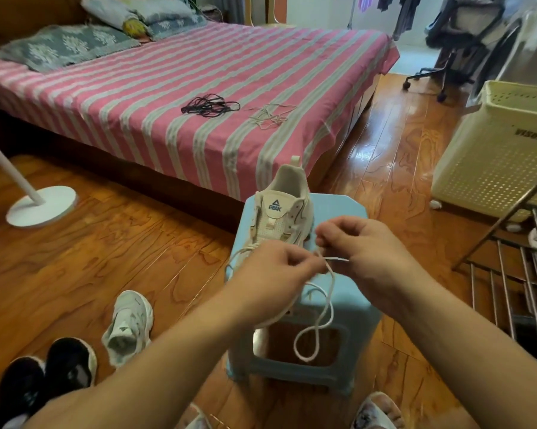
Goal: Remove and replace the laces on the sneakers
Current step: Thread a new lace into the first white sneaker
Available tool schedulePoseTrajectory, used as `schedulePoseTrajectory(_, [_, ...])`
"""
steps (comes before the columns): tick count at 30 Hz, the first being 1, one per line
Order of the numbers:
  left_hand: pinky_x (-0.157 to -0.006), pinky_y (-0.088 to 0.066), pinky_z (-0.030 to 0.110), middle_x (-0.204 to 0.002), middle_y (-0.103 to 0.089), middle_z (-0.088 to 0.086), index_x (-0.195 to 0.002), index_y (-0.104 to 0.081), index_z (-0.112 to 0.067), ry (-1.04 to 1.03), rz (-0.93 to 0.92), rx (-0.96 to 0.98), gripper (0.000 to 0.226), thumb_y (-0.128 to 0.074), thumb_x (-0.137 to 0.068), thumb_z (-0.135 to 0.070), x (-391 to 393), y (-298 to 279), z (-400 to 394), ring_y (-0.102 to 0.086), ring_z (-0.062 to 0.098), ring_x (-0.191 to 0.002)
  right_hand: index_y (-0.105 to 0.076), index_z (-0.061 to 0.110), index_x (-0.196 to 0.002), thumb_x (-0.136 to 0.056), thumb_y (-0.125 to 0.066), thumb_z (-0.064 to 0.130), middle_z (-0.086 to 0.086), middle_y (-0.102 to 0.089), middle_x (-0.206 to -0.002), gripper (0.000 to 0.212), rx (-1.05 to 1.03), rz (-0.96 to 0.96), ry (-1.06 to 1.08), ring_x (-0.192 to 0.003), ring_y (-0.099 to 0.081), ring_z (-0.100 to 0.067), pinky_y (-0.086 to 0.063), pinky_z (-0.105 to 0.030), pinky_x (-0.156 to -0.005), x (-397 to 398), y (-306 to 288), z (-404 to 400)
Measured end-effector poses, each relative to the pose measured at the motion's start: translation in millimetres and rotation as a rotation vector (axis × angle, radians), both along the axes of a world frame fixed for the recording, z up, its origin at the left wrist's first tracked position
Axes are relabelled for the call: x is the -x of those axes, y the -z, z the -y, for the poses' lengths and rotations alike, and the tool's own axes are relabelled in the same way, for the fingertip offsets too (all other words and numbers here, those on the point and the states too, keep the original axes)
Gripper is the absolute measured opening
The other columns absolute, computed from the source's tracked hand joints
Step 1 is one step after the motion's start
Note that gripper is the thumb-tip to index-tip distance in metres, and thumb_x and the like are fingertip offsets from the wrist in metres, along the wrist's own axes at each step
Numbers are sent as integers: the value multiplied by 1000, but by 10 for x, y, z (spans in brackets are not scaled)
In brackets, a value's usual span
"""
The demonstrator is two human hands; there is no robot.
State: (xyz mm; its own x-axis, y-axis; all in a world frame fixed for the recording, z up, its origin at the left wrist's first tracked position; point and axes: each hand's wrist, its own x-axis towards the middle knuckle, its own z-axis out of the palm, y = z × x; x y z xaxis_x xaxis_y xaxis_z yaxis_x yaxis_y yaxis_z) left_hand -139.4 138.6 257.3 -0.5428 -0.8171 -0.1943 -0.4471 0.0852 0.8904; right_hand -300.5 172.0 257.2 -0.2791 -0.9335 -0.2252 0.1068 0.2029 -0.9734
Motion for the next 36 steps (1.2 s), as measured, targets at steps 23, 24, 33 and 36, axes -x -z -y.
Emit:
schedulePoseTrajectory(23, [-83,-54,27,-125,-42,-18,-138,-57,-34,254,414,627,46,-63,-95,-19,-229,217,189,-55,9,-106,-68,16,-71,-80,-63,30,2,-62,-73,17,0,-891,-246,-75,-54,-14,-42,-34,-68,-228,754,-120])
schedulePoseTrajectory(24, [-84,-53,26,-130,-41,-15,-141,-55,-34,287,461,678,48,-66,-95,-23,-224,223,172,-54,11,-109,-67,14,-70,-79,-64,26,0,-63,-69,16,12,-733,-180,-67,-54,-10,-43,-32,-64,-203,710,-113])
schedulePoseTrajectory(33, [-66,-42,23,-116,-47,-8,-108,-59,-25,264,562,813,23,-73,-90,-33,-107,223,159,-57,13,-83,-57,25,-100,-81,-79,31,8,-58,-92,30,-5,-699,-302,-83,-54,-8,-51,-30,-76,-324,641,-153])
schedulePoseTrajectory(36, [-65,-47,31,-96,-60,-10,-99,-51,-31,45,268,564,6,-56,-102,-31,-149,132,142,-59,10,-82,-62,13,-105,-94,-67,18,-3,-64,-86,13,29,-359,-363,-79,-62,-15,-55,-31,-79,-253,384,-199])
